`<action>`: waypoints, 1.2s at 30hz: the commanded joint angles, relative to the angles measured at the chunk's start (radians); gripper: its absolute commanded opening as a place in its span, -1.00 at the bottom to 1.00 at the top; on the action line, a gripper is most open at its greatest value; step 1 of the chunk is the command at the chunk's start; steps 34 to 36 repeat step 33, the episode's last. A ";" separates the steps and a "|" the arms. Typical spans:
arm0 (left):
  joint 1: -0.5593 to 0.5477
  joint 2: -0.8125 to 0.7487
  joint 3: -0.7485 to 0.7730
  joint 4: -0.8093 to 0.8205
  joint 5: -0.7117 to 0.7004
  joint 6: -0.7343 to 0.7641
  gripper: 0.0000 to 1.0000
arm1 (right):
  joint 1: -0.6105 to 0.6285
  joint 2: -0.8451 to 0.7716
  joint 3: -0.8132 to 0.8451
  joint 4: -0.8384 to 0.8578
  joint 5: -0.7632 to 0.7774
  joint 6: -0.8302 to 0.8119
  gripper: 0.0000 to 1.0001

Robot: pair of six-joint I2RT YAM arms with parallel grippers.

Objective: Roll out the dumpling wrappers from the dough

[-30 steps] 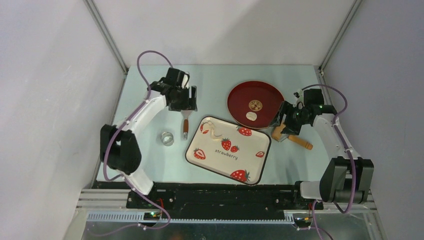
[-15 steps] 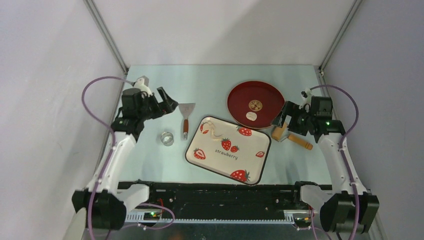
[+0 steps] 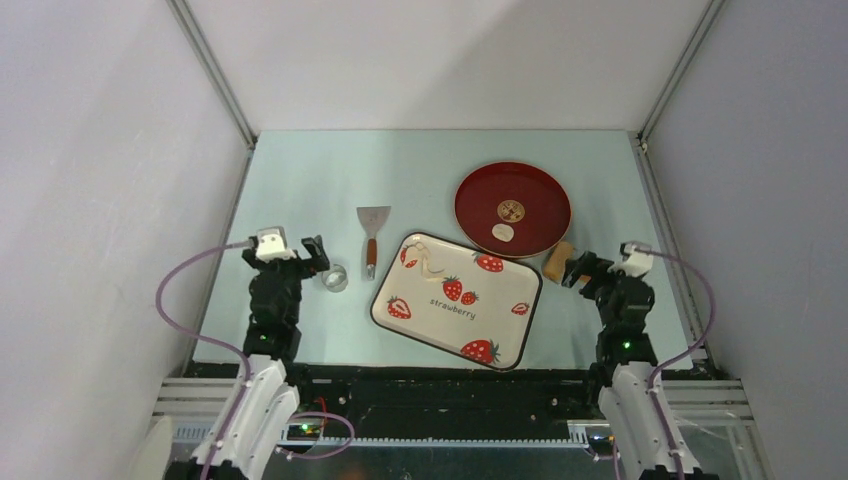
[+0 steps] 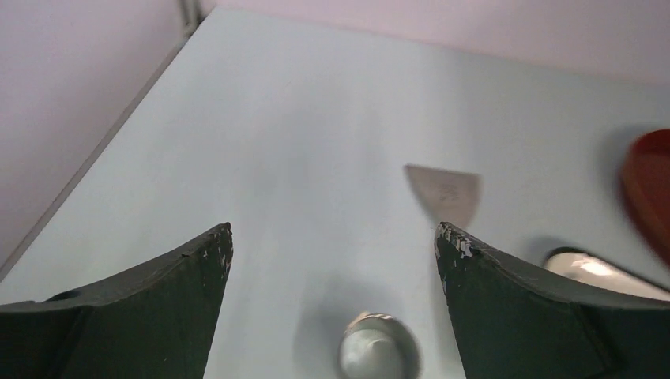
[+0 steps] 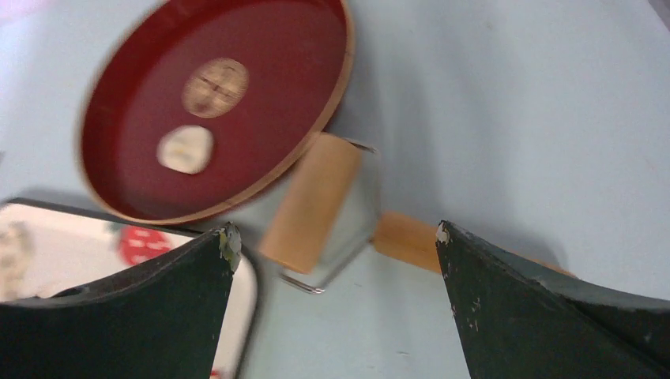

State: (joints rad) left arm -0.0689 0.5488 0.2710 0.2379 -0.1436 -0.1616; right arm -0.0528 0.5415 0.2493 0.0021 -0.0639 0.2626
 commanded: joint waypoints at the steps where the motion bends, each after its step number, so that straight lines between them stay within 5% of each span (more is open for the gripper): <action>1: 0.005 0.130 -0.120 0.428 -0.207 0.139 0.99 | -0.004 0.042 -0.223 0.630 0.193 -0.102 0.99; 12: 0.004 0.729 -0.154 1.006 -0.338 0.172 0.99 | 0.009 0.693 -0.079 1.017 0.140 -0.165 0.99; 15: 0.001 0.714 -0.131 0.932 -0.334 0.174 0.99 | 0.001 0.808 -0.074 1.118 0.131 -0.157 0.99; 20: 0.001 0.722 -0.118 0.926 -0.361 0.169 0.99 | 0.042 0.811 -0.005 0.978 0.167 -0.193 0.99; 36: 0.001 0.723 -0.117 0.923 -0.364 0.169 0.99 | 0.042 0.815 -0.005 0.981 0.166 -0.195 0.99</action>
